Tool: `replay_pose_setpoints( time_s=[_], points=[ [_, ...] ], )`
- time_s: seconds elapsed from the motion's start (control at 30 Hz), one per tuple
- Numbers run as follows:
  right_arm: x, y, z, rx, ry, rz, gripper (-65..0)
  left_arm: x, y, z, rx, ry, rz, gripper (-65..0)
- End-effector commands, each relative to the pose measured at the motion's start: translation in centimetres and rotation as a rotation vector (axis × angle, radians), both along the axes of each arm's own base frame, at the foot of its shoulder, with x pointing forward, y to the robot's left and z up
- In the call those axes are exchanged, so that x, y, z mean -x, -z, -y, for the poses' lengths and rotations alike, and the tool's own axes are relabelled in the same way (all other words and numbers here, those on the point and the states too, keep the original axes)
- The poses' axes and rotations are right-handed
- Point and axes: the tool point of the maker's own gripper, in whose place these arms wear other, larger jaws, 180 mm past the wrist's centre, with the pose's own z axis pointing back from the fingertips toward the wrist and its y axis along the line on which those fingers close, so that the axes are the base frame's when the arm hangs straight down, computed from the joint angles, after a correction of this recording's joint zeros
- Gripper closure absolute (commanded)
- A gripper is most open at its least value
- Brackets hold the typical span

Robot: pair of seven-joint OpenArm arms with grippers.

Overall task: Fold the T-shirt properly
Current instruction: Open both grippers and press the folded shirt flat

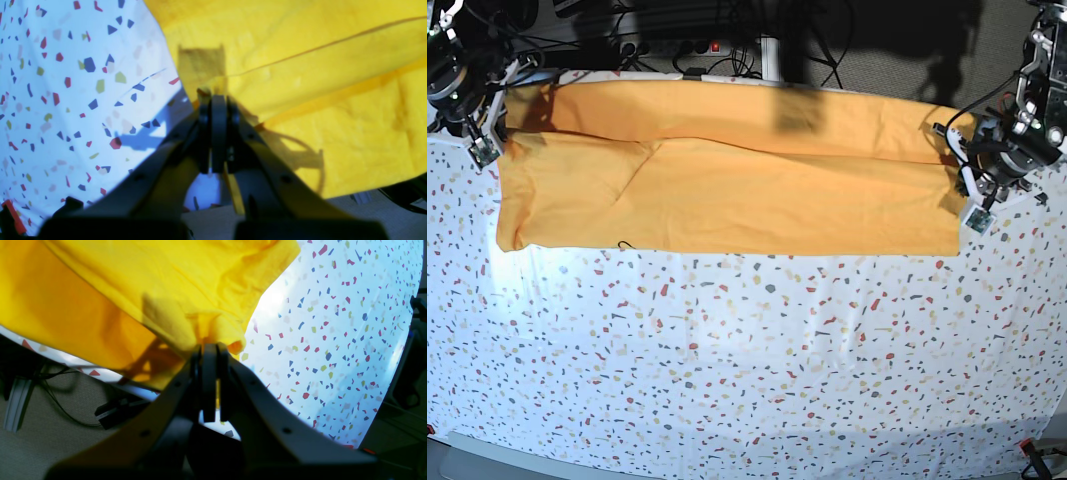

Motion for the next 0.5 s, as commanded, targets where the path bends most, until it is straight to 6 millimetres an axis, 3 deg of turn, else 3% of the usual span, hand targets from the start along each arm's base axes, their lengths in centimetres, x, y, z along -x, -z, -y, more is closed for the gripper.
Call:
replay_pose_setpoints(
  time_s=[0.0,0.13,0.17,0.27,0.33,0.47],
  points=[
    [-0.5,-0.9,-0.1,0.011,-0.021,0.027,0.0,-0.9,-1.2,-0.5,-0.013,-0.001,0.044,0.0],
    [-0.5,-0.9,-0.1,0.011,-0.019,0.028,0.0,-0.9,-1.2,-0.5,-0.014,-0.001,0.043,0.0],
    [-0.5,-0.9,-0.1,0.011,-0.02,0.029,-4.4,-0.7,-1.1,-0.6,-0.019,-0.003,0.033,-2.5],
    [-0.6,-0.9,-0.1,0.01,-0.021,0.031,-21.3,-0.2,-0.6,-1.0,-0.039,-0.013,-0.006,-24.5],
    [-0.6,-0.9,-0.1,0.01,-0.02,0.031,-25.8,0.1,-0.4,-1.2,-0.049,-0.018,-0.026,-34.0],
    [-0.6,-1.0,-0.1,0.01,-0.02,0.034,-26.1,0.4,-0.3,-1.3,-0.058,-0.022,-0.043,-36.7]
  ],
)
